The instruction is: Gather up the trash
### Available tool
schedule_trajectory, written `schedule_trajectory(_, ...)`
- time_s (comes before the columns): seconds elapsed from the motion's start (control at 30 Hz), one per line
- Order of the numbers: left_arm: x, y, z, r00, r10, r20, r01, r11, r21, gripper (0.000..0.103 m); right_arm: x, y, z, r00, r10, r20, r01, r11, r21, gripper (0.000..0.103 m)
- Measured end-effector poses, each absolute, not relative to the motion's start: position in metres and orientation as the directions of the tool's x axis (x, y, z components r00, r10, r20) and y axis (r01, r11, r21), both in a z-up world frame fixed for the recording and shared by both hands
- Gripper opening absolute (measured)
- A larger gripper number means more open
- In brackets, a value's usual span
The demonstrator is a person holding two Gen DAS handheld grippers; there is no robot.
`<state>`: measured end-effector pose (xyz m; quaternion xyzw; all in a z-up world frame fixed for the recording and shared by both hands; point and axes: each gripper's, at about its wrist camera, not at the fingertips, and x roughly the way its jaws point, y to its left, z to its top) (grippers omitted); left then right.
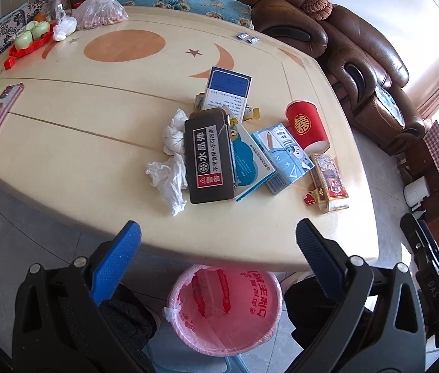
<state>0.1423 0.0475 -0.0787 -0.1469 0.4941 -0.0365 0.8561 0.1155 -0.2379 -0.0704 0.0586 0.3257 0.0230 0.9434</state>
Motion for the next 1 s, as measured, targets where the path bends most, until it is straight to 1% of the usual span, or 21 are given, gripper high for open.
schedule_trajectory(0.07,0.150,0.047,-0.084,0.499,-0.256,-0.828,-0.062,0.942,-0.329,0.098,0.125,-0.237,-0.075,0.780,0.089,-0.619,-0.013,0.992,0.126,0.097)
schedule_trajectory(0.27,0.164,0.048,-0.103,0.464,-0.337,-0.819,-0.045,0.915,-0.402,0.098,0.148,-0.228,-0.091,0.767,0.090,-0.636,-0.052,0.996,0.078,0.097)
schedule_trajectory(0.43,0.176,0.047,-0.115,0.441,-0.348,-0.827,-0.041,0.913,-0.406,0.098,0.165,-0.223,-0.104,0.753,0.098,-0.650,-0.071,0.995,0.067,0.097)
schedule_trajectory(0.67,0.195,0.051,-0.134,0.399,-0.421,-0.814,-0.068,0.872,-0.484,0.098,0.184,-0.214,-0.125,0.735,0.100,-0.671,-0.091,0.995,0.049,0.097)
schedule_trajectory(0.83,0.208,0.047,-0.144,0.381,-0.457,-0.803,-0.071,0.852,-0.519,0.098,0.197,-0.212,-0.139,0.724,0.090,-0.684,-0.099,0.995,0.027,0.097)
schedule_trajectory(1.0,0.215,0.047,-0.145,0.391,-0.472,-0.790,-0.086,0.835,-0.543,0.098,0.208,-0.213,-0.150,0.708,0.096,-0.700,-0.100,0.994,0.035,0.097)
